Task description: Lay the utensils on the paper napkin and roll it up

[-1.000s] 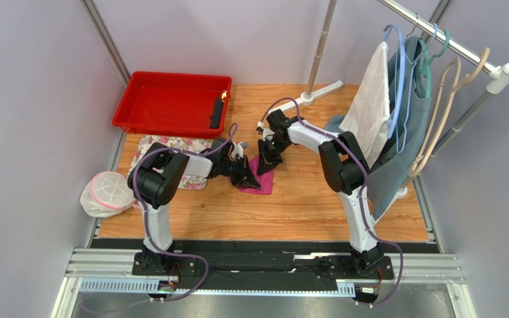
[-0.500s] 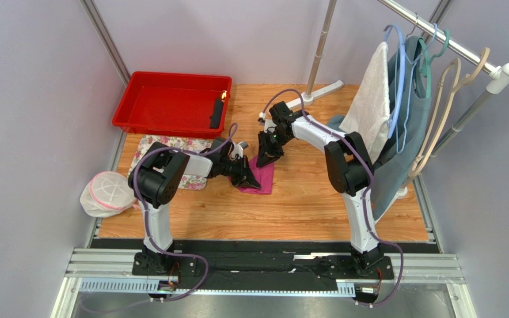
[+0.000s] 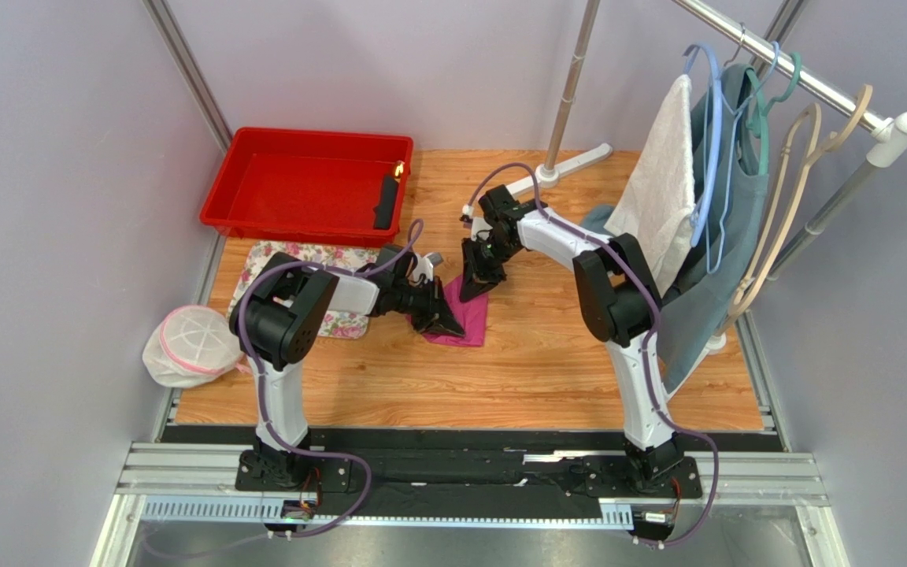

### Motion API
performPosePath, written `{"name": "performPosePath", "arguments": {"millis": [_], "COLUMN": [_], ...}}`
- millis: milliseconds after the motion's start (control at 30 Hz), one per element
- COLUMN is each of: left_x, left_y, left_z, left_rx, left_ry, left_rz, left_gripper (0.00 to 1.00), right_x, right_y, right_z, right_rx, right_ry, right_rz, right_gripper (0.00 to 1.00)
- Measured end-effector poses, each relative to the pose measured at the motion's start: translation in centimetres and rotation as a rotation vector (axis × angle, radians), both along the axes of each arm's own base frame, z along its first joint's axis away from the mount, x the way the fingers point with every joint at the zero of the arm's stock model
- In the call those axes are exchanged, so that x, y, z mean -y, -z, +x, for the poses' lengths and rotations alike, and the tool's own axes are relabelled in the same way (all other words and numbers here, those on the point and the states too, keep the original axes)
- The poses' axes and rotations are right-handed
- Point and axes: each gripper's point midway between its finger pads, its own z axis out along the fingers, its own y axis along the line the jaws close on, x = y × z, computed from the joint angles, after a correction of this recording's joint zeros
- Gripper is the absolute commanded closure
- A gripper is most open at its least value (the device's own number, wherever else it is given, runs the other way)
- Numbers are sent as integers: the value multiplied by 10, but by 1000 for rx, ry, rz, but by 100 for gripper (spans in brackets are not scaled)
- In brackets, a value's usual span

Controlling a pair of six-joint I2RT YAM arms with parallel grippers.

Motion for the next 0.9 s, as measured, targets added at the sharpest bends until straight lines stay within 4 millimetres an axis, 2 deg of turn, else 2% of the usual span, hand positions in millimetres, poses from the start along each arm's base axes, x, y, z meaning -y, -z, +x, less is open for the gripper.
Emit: {"name": "performPosePath", "arguments": {"millis": [133,167,200,300,367,400,500,600,700,767,800,900], "left_x": [0,0,0,1,1,0,-5,-23,-51,-71,-79,-94], "left_y": [0,0,0,-3,-8,-13,-30,-49,-60,-58,-55,-42], "left_z": [0,0,0,0,2,2,8,17,28,33,35,32], "left_rx": [-4,-3,-3,-1,25,36,92,140,176,192,193,182], "left_ry": [1,1,1,-3,-5,-11,-33,-79,-145,-186,-199,-209], "left_rz": [-1,-2,-2,-10,-12,-11,-5,15,61,126,155,240], "left_gripper": [98,93,80,59,53,45,40,34,32,31,26,25], "right_x": [1,2,2,2,1,1,1,1,1,1,1,1], "right_y": [18,18,18,18,19,19,19,19,19,19,19,19], "right_z": [-1,-1,0,-1,-1,-1,-2,-2,-2,-2,-2,-2], "right_rx": [-30,-30,-27,-22,-18,-16,-11,-5,1,5,6,10], "right_ry": [5,5,4,-5,-12,-16,-25,-37,-47,-53,-56,-62], "right_rz": [-21,-22,-23,-22,-21,-19,-10,-3,2,4,5,7], "right_gripper": [93,94,94,96,98,98,98,98,99,99,99,99]}}
